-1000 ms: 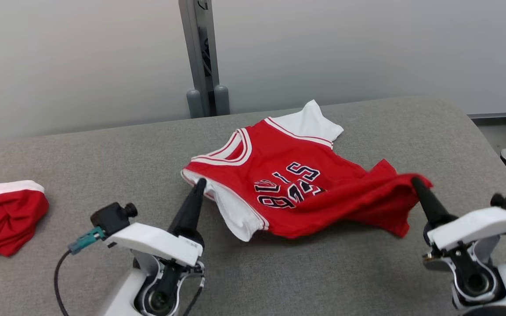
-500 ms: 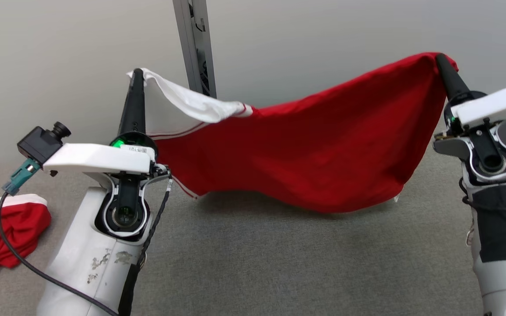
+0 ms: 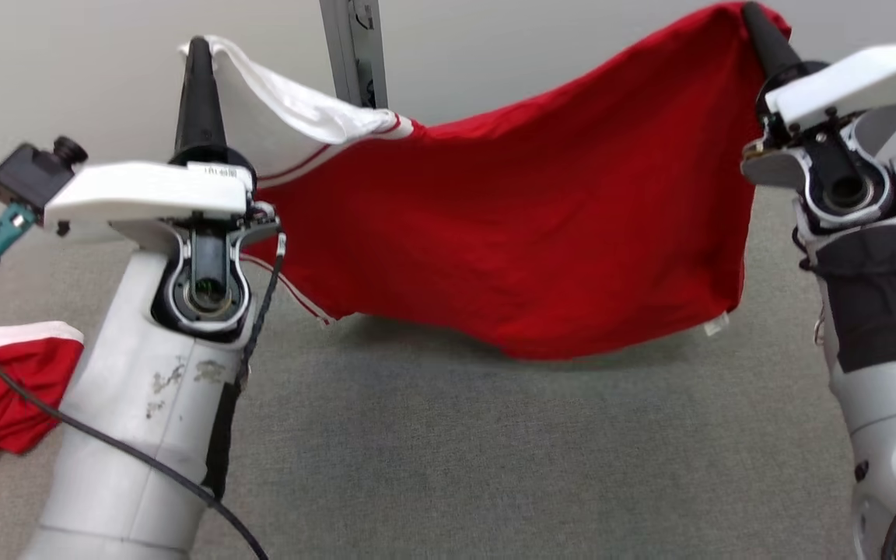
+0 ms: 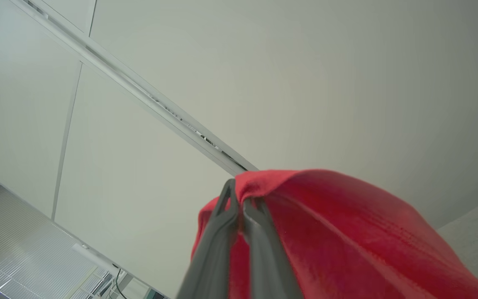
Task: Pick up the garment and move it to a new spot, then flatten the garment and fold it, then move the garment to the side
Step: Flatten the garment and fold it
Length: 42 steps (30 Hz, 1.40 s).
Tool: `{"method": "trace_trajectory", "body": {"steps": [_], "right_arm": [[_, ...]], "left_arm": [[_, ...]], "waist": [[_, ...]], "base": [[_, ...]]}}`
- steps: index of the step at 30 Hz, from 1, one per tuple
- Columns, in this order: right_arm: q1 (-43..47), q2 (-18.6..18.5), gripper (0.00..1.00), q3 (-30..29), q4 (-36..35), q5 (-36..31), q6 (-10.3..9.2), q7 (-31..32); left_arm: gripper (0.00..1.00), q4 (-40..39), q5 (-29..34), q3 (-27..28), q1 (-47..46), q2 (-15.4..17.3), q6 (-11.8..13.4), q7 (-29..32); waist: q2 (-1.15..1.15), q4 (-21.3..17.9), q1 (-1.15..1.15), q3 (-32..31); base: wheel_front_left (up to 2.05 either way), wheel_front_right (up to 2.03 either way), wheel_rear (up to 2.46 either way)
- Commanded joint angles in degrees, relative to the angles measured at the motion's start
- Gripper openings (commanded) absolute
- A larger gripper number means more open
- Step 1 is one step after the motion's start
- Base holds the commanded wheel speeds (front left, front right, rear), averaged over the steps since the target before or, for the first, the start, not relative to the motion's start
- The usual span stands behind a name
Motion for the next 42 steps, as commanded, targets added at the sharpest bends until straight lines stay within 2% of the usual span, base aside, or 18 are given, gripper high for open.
{"method": "trace_trajectory", "body": {"steps": [1, 8, 14, 17, 19, 21, 23, 25, 28, 34, 42], "right_arm": [[-1.9, -0.3, 0.0, -0.2, 0.3, -0.5, 0.15, -0.4], [-17.8, -0.8, 0.0, 0.7, 2.2, -4.0, 0.15, -3.1], [-31.5, -0.5, 0.0, 1.7, 0.2, -4.5, 0.14, -13.4], [-35.5, -0.4, 0.0, 3.0, -2.4, -2.7, 0.14, -20.3], [-36.7, -0.3, 0.0, 5.0, -6.1, -1.2, 0.14, -22.1], [-35.9, -0.3, 0.0, 7.5, -9.9, -0.1, 0.14, -22.8], [-34.2, -1.5, 0.0, 5.5, -13.4, -0.4, 0.13, -22.9], [-32.3, -1.0, 0.0, 3.3, -15.8, -0.7, 0.13, -22.9], [-29.4, -0.2, 0.0, 2.4, -16.0, -0.2, 0.14, -22.8], [-22.9, -0.5, 0.0, 4.4, -13.8, 1.3, 0.14, -22.8], [-14.6, -1.8, 0.0, 5.5, -12.1, 5.1, 0.14, -22.8]], "left_arm": [[0.0, 0.6, 0.8, -0.1, -2.2, 0.7, 0.3, 0.4], [0.0, 7.4, 5.1, -1.5, -21.0, 3.9, 2.3, 3.1], [0.0, 12.8, 9.7, -0.9, -39.4, 4.1, 2.4, 0.6], [0.0, 13.7, 12.4, 3.5, -46.6, 3.6, 0.6, -0.4], [0.0, 10.6, 18.0, 9.6, -49.8, 3.3, -0.6, -0.5], [0.0, 7.0, 23.3, 15.1, -50.1, 1.3, -2.0, -0.5], [0.0, 4.0, 27.8, 19.3, -49.7, -0.1, -3.2, -0.4], [0.0, 3.3, 29.5, 20.6, -48.7, -0.6, -4.0, -0.4], [0.0, 5.6, 27.2, 17.3, -47.1, -0.6, -4.7, -0.5], [0.0, 9.4, 23.4, 12.9, -42.5, -0.7, -4.9, -0.5], [0.0, 10.8, 21.6, 10.3, -34.3, -0.7, -4.9, -0.5]], "waist": [[0.0, 0.2, 0.0, 2.0], [0.0, 1.2, 0.0, 15.2], [0.0, 1.7, 0.0, 25.8], [0.0, 2.2, 0.0, 29.4], [0.0, 2.3, 0.0, 31.4], [0.0, 2.5, 0.0, 33.1], [0.0, 2.8, 0.0, 34.7], [0.0, 3.1, 0.0, 36.3], [0.0, 3.9, 0.0, 38.4], [0.0, 5.0, 0.0, 40.5], [0.0, 5.7, 0.0, 38.0]], "base": [[0.0, 0.0, 0.0], [0.0, 0.0, 0.0], [0.0, 0.0, 0.0], [0.0, 0.0, 0.0], [0.0, 0.0, 0.0], [0.0, 0.0, 0.0], [0.0, 0.0, 0.0], [0.0, 0.0, 0.0], [0.0, 0.0, 0.0], [0.0, 0.0, 0.0], [0.0, 0.0, 0.0]]}}
